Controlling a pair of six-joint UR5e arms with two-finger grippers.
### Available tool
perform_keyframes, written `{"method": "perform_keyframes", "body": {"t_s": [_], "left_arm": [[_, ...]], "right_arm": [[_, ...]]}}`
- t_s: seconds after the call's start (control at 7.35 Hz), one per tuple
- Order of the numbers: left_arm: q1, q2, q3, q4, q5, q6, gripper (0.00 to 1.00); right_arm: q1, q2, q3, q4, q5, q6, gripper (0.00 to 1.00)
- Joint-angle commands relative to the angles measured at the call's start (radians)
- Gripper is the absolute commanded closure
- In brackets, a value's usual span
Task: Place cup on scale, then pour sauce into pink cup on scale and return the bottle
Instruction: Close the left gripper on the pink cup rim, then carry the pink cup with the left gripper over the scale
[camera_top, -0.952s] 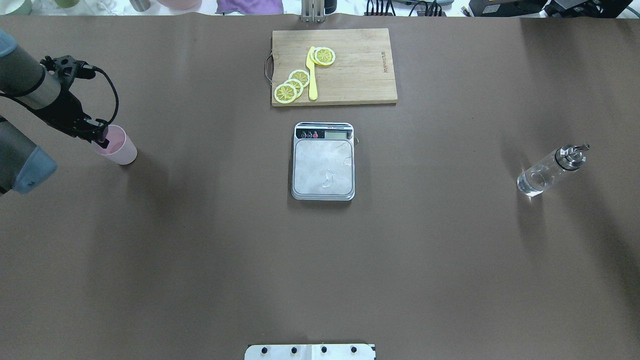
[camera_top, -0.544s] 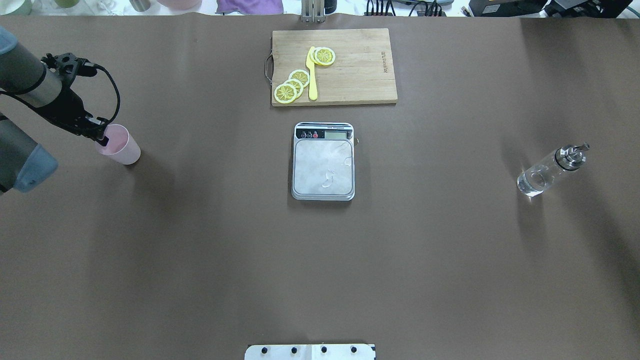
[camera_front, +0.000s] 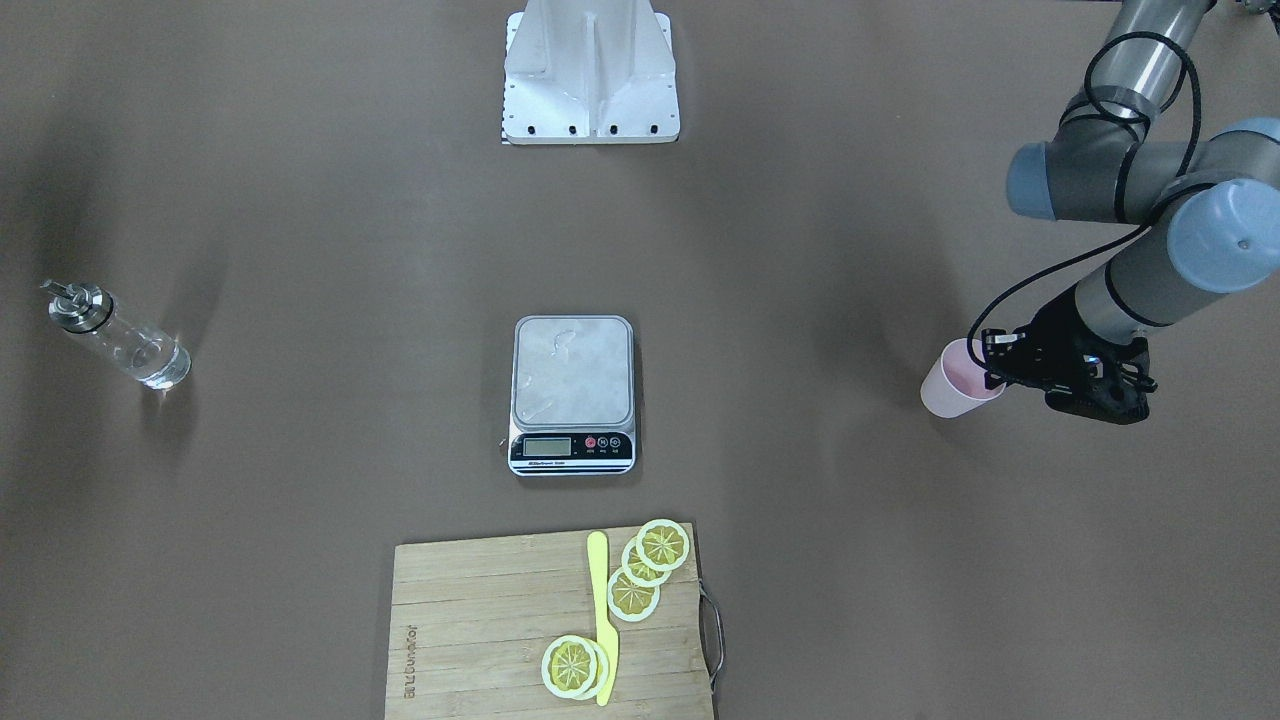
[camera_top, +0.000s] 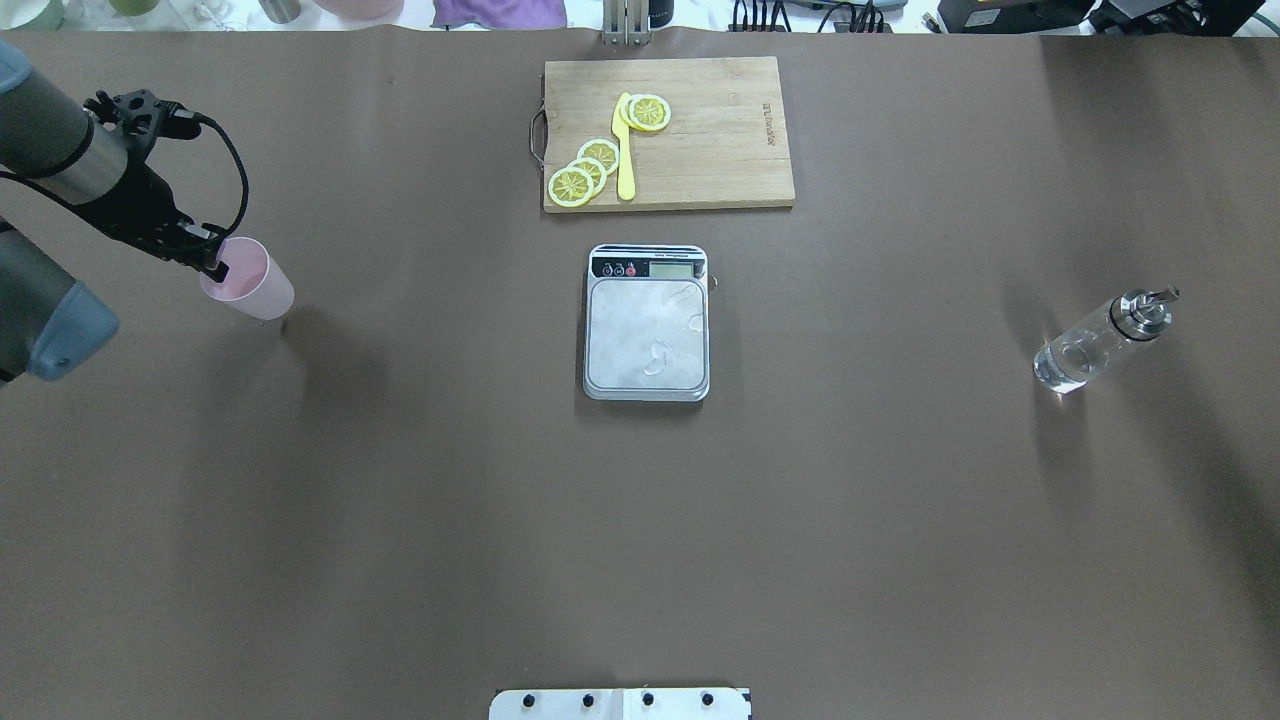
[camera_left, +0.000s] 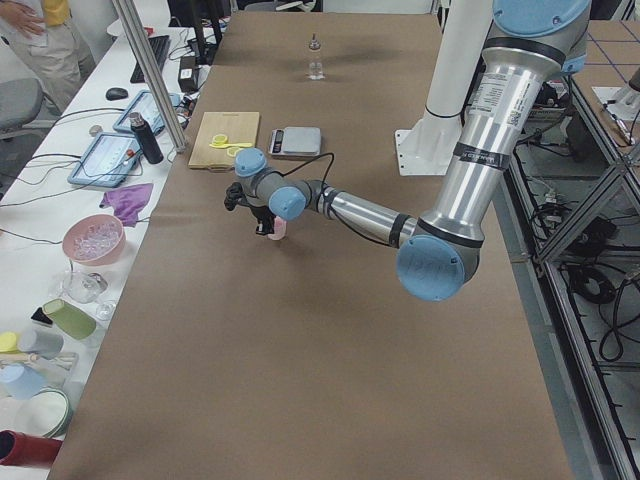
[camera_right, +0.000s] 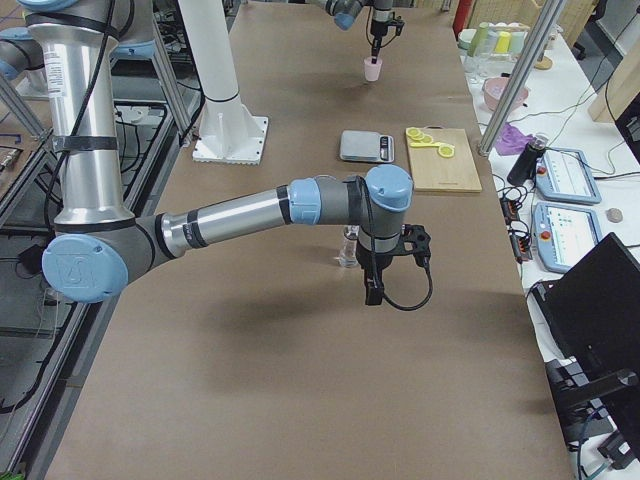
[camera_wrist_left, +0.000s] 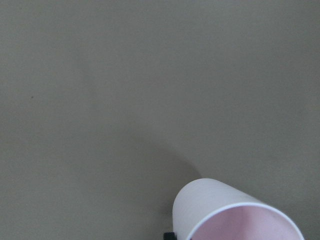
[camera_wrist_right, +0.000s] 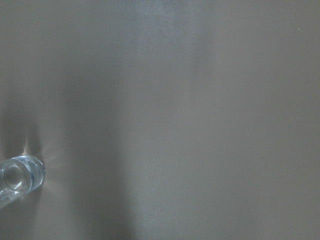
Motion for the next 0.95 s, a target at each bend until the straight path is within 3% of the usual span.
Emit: {"method": "perform_keyframes", "body": {"t_s": [0.0, 0.27, 0.82], "left_arm": [[0.0, -0.091, -0.093, 0.168, -0.005, -0.098, 1.0], [0.03, -0.16, -0.149, 0.267, -0.005, -0.209, 1.0], [0.133, -0.278, -0.14, 0.269, 0.002, -0.438, 1.0]], "right_arm": [[0.001, -0.001, 0.0, -0.003, 0.0, 0.0, 0.0], [0.001, -0.001, -0.001, -0.003, 0.002, 0.0, 0.0], [0.001, -0.001, 0.0, -0.003, 0.008, 0.0, 0.0]]}}
